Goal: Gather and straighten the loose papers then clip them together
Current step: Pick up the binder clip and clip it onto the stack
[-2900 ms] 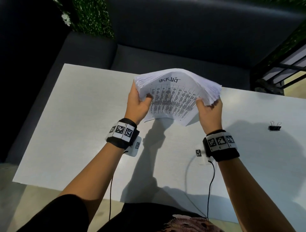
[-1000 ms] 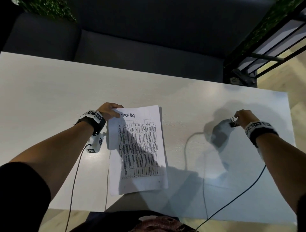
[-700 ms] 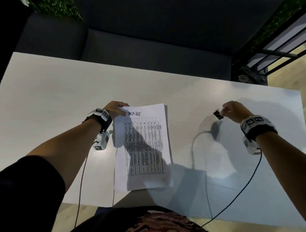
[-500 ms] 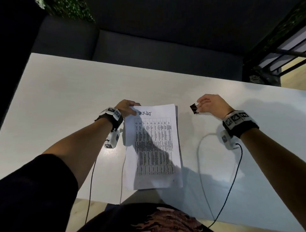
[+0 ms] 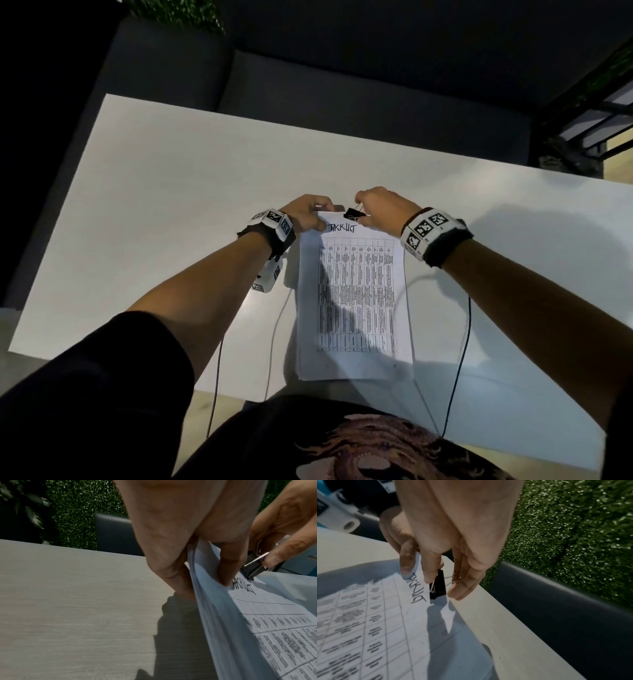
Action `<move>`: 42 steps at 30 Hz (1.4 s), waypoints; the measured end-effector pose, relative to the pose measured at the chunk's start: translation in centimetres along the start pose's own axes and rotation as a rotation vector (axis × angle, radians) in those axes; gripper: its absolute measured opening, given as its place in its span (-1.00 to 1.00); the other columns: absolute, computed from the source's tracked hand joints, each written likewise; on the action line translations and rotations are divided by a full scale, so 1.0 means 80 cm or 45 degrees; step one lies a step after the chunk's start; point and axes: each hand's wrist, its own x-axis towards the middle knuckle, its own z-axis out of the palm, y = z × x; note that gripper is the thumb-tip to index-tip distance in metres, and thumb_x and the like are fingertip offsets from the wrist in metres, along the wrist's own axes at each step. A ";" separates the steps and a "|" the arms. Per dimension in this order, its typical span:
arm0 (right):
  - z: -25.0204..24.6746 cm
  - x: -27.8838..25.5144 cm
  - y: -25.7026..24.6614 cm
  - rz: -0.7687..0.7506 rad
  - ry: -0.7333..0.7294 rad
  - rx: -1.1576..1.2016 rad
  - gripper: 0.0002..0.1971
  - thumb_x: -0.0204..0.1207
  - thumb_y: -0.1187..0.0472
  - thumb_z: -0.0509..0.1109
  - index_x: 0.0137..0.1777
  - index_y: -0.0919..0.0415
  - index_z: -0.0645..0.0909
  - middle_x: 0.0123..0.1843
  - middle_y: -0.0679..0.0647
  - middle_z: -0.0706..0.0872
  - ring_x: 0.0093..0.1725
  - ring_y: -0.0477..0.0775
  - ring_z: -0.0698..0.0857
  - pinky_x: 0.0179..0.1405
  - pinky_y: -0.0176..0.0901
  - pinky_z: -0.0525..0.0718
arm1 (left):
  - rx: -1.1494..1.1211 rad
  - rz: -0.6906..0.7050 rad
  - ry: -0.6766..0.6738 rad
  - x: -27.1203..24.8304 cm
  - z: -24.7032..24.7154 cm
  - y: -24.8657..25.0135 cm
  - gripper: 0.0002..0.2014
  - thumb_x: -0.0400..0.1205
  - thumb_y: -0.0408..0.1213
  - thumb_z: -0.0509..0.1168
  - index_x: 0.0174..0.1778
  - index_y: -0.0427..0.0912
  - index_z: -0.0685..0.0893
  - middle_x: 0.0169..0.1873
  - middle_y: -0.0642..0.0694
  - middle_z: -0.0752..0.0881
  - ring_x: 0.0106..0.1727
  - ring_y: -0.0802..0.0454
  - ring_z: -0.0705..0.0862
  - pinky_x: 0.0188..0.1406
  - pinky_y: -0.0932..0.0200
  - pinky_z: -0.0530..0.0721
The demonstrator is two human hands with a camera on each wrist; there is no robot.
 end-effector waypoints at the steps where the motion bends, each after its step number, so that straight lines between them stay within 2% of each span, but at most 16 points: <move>1: -0.003 -0.001 -0.003 -0.012 -0.001 -0.050 -0.67 0.57 0.17 0.39 0.26 0.32 0.54 0.09 0.26 0.67 -0.02 0.23 0.68 -0.08 -0.03 0.64 | 0.001 0.007 -0.005 -0.001 0.000 0.001 -0.70 0.49 -0.65 0.38 -0.17 -0.11 0.64 -0.05 -0.07 0.69 0.00 -0.04 0.67 0.37 -0.15 0.60; 4: -0.010 -0.003 -0.008 -0.030 0.015 -0.112 -0.71 0.56 0.15 0.40 0.20 0.28 0.55 0.02 0.24 0.70 -0.07 0.23 0.66 -0.16 -0.07 0.60 | 0.000 0.036 -0.029 -0.003 -0.001 0.001 -0.72 0.49 -0.63 0.40 -0.02 -0.19 0.67 0.00 -0.10 0.70 0.01 -0.05 0.67 0.33 -0.07 0.62; 6: -0.013 -0.007 -0.010 -0.028 0.034 -0.132 -0.72 0.56 0.15 0.39 0.19 0.29 0.55 -0.01 0.25 0.71 -0.06 0.26 0.67 -0.12 -0.03 0.64 | 0.011 0.047 -0.040 -0.004 -0.001 0.000 -0.72 0.49 -0.60 0.43 0.03 -0.20 0.71 0.06 -0.10 0.74 0.07 -0.03 0.68 0.29 0.02 0.64; 9: -0.017 -0.014 -0.013 -0.030 0.064 -0.166 -0.73 0.58 0.17 0.36 0.18 0.33 0.54 -0.03 0.30 0.71 -0.06 0.30 0.68 -0.14 0.01 0.67 | 0.057 0.055 -0.044 -0.004 -0.001 -0.001 -0.66 0.51 -0.51 0.45 0.19 -0.20 0.74 0.12 -0.17 0.79 0.04 0.03 0.69 0.18 0.14 0.66; 11: -0.019 -0.018 -0.014 -0.042 0.073 -0.195 -0.77 0.60 0.19 0.34 0.13 0.35 0.53 -0.08 0.31 0.70 -0.10 0.30 0.68 -0.24 -0.03 0.61 | 0.075 0.077 -0.038 -0.005 -0.001 0.001 -0.61 0.52 -0.48 0.46 0.27 -0.18 0.72 0.13 -0.13 0.78 0.05 0.07 0.69 0.09 0.25 0.58; 14: -0.019 -0.023 -0.018 -0.083 0.049 -0.283 -0.81 0.64 0.21 0.29 0.04 0.38 0.52 -0.20 0.29 0.65 -0.15 0.30 0.67 -0.34 -0.10 0.46 | 0.081 0.102 -0.046 -0.006 -0.001 0.002 -0.58 0.52 -0.48 0.46 0.31 -0.18 0.70 0.20 -0.09 0.76 0.12 0.05 0.70 0.14 0.26 0.55; 17: -0.018 -0.023 -0.021 -0.117 0.027 -0.403 -0.87 0.65 0.29 0.25 0.04 0.39 0.53 -0.18 0.32 0.68 -0.15 0.32 0.67 -0.33 -0.08 0.38 | 0.067 0.143 -0.065 -0.004 0.003 0.003 -0.58 0.51 -0.50 0.46 0.29 -0.22 0.70 0.21 -0.11 0.75 0.17 -0.02 0.71 0.25 0.15 0.61; 21: -0.019 -0.022 -0.025 -0.128 0.017 -0.484 -0.85 0.66 0.31 0.21 0.05 0.39 0.56 -0.12 0.33 0.72 -0.17 0.30 0.65 -0.28 -0.08 0.35 | 0.127 0.196 -0.032 -0.003 0.006 0.008 -0.60 0.50 -0.50 0.45 0.27 -0.21 0.72 0.18 -0.15 0.77 0.13 0.00 0.69 0.24 0.11 0.63; 25: -0.020 -0.024 -0.024 -0.146 0.008 -0.523 -0.84 0.66 0.29 0.21 0.05 0.38 0.57 -0.15 0.31 0.73 -0.32 0.20 0.45 -0.28 -0.09 0.36 | 0.187 0.211 -0.041 -0.005 0.007 0.006 -0.59 0.50 -0.50 0.44 0.28 -0.19 0.71 0.21 -0.22 0.75 0.28 -0.19 0.67 0.35 -0.12 0.62; 26: -0.020 -0.024 -0.024 -0.151 0.000 -0.526 -0.83 0.65 0.28 0.22 0.05 0.38 0.58 -0.16 0.30 0.73 -0.34 0.19 0.45 -0.28 -0.09 0.37 | 0.211 0.214 -0.026 -0.005 0.007 0.007 -0.59 0.50 -0.50 0.44 0.29 -0.22 0.70 0.24 -0.22 0.72 0.31 -0.19 0.65 0.39 -0.11 0.59; 28: -0.024 -0.024 -0.023 -0.155 -0.019 -0.523 -0.83 0.65 0.26 0.24 0.03 0.37 0.59 -0.23 0.27 0.69 -0.35 0.19 0.46 -0.29 -0.09 0.40 | 0.247 0.234 0.016 -0.005 0.010 0.007 -0.58 0.51 -0.50 0.44 0.31 -0.26 0.68 0.27 -0.23 0.68 0.34 -0.17 0.61 0.37 0.04 0.54; 31: -0.034 -0.024 -0.022 -0.177 -0.049 -0.501 -0.83 0.62 0.24 0.27 -0.05 0.35 0.61 -0.38 0.14 0.51 -0.35 0.19 0.48 -0.31 -0.10 0.39 | 0.363 0.315 0.052 -0.005 0.012 0.008 -0.56 0.49 -0.54 0.41 0.31 -0.25 0.69 0.24 -0.20 0.70 0.26 -0.10 0.64 0.09 0.33 0.48; 35: -0.045 -0.016 -0.021 -0.262 -0.157 -0.502 -0.84 0.54 0.22 0.37 -0.17 0.33 0.62 -0.38 0.12 0.52 -0.35 0.20 0.51 -0.35 -0.12 0.38 | 0.374 0.403 0.110 -0.007 0.011 0.012 -0.60 0.43 -0.54 0.46 0.19 -0.20 0.77 0.12 -0.14 0.78 0.11 -0.05 0.70 0.14 0.18 0.62; 37: -0.049 -0.008 -0.019 -0.279 -0.186 -0.494 -0.84 0.49 0.23 0.41 -0.25 0.29 0.59 -0.40 0.14 0.53 -0.37 0.21 0.52 -0.38 -0.13 0.38 | 0.306 0.397 0.171 -0.008 0.011 0.014 -0.68 0.40 -0.53 0.51 0.07 -0.25 0.78 -0.02 -0.06 0.76 0.03 0.06 0.66 0.08 0.26 0.54; 39: -0.053 -0.001 -0.016 -0.272 -0.210 -0.465 -0.83 0.45 0.23 0.45 -0.30 0.24 0.54 -0.43 0.14 0.52 -0.38 0.21 0.52 -0.45 -0.17 0.36 | 0.241 0.402 0.199 -0.008 0.011 0.014 -0.72 0.37 -0.52 0.54 -0.03 -0.29 0.72 -0.11 -0.03 0.71 -0.02 0.09 0.63 0.03 0.27 0.50; 42: -0.057 0.008 -0.012 -0.235 -0.245 -0.410 -0.86 0.46 0.18 0.45 -0.10 0.26 0.65 -0.34 0.13 0.56 -0.33 0.20 0.54 -0.45 -0.19 0.35 | 0.111 0.384 0.230 -0.009 0.011 0.009 -0.69 0.33 -0.53 0.55 -0.08 -0.22 0.68 -0.17 -0.01 0.72 -0.09 0.15 0.66 -0.05 0.27 0.59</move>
